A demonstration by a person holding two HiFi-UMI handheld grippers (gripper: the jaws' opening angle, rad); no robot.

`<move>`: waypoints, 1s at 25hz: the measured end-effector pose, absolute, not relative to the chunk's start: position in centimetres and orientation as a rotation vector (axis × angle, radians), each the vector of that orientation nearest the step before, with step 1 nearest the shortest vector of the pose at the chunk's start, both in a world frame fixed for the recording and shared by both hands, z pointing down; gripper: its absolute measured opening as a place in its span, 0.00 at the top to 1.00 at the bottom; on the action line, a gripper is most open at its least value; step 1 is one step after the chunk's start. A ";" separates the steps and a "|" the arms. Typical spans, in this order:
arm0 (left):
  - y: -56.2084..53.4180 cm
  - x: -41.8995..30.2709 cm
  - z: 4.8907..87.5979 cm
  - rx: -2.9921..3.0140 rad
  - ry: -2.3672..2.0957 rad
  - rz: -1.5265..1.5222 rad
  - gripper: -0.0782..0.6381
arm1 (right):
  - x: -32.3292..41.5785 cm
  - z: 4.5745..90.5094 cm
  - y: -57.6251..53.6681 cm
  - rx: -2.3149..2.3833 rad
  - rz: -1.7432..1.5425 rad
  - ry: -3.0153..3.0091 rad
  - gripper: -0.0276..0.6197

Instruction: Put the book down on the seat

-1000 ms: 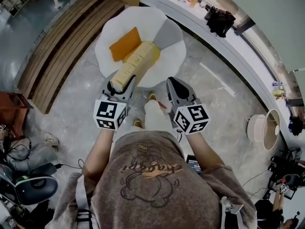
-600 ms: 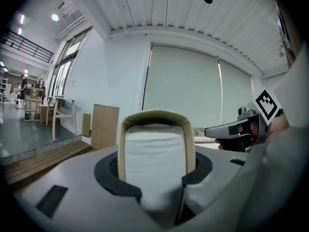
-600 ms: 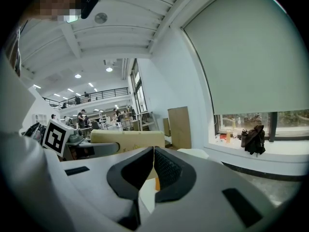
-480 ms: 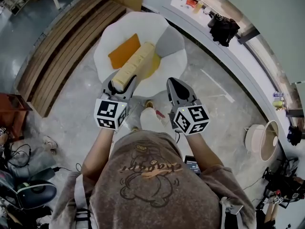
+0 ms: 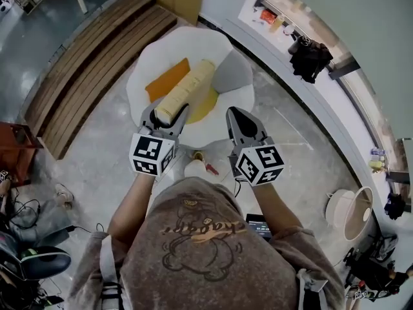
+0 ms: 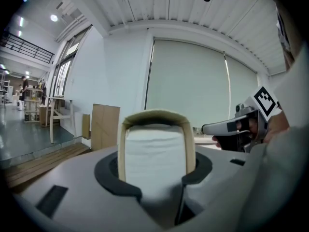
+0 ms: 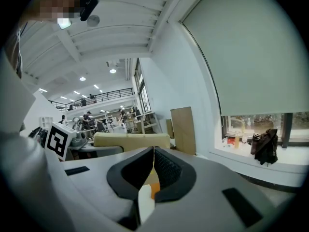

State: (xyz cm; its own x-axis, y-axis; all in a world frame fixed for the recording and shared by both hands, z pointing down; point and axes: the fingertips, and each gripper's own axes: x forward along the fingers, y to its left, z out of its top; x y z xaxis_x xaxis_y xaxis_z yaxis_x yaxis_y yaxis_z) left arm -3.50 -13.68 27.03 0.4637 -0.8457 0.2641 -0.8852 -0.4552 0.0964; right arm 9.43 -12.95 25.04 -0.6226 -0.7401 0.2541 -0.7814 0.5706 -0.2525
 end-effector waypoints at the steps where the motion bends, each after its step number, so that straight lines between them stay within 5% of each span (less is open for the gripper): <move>1: -14.5 -3.2 27.1 2.488 -1.503 0.263 0.60 | 9.6 25.1 -13.7 1.293 0.528 -2.679 0.93; 25: -22.7 -4.5 29.6 2.448 -1.491 0.298 0.60 | 7.7 29.1 -22.5 1.209 0.628 -2.633 0.93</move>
